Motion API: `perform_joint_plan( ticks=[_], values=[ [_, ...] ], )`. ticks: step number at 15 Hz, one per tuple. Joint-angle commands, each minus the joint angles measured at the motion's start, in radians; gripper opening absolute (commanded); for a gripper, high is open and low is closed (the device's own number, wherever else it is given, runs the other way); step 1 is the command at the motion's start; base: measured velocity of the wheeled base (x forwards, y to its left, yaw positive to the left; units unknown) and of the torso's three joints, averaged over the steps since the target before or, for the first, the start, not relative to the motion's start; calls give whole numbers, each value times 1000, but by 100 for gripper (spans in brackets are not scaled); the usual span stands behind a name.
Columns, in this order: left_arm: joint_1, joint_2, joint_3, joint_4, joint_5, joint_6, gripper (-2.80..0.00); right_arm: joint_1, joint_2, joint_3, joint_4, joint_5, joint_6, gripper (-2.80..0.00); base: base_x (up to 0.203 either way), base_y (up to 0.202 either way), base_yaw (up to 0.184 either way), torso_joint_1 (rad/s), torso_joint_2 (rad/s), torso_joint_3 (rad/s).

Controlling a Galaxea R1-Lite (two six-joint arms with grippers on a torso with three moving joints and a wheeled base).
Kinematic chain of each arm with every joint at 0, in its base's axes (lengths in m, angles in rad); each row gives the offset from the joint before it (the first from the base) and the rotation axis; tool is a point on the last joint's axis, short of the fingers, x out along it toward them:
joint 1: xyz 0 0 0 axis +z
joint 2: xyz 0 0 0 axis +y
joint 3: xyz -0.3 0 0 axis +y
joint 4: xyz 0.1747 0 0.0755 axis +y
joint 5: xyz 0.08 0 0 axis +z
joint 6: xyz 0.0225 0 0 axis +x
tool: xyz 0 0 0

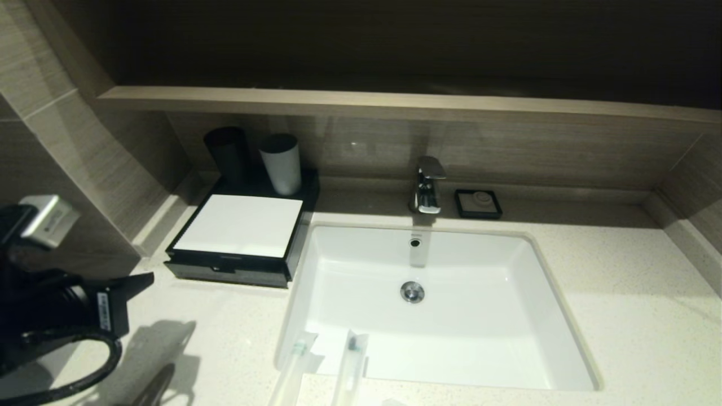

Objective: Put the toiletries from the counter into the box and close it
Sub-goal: Open the drawer

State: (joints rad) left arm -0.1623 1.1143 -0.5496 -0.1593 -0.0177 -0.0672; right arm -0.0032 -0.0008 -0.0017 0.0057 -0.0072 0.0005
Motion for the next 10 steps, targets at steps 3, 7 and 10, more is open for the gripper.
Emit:
perform_joint_plan(
  ticks=[3,7,10],
  values=[
    [-28,99,67,-119,32,-2,-280,0,-1,0,0,0,0,-280,0,0,0,0,0,0],
    [-30,173,145,-276,64,1,-280,0,-1,0,0,0,1,-280,0,0,0,0,0,0],
    [-29,205,162,-318,67,1,-280,0,0,0,0,0,0,-280,0,0,0,0,0,0]
  ],
)
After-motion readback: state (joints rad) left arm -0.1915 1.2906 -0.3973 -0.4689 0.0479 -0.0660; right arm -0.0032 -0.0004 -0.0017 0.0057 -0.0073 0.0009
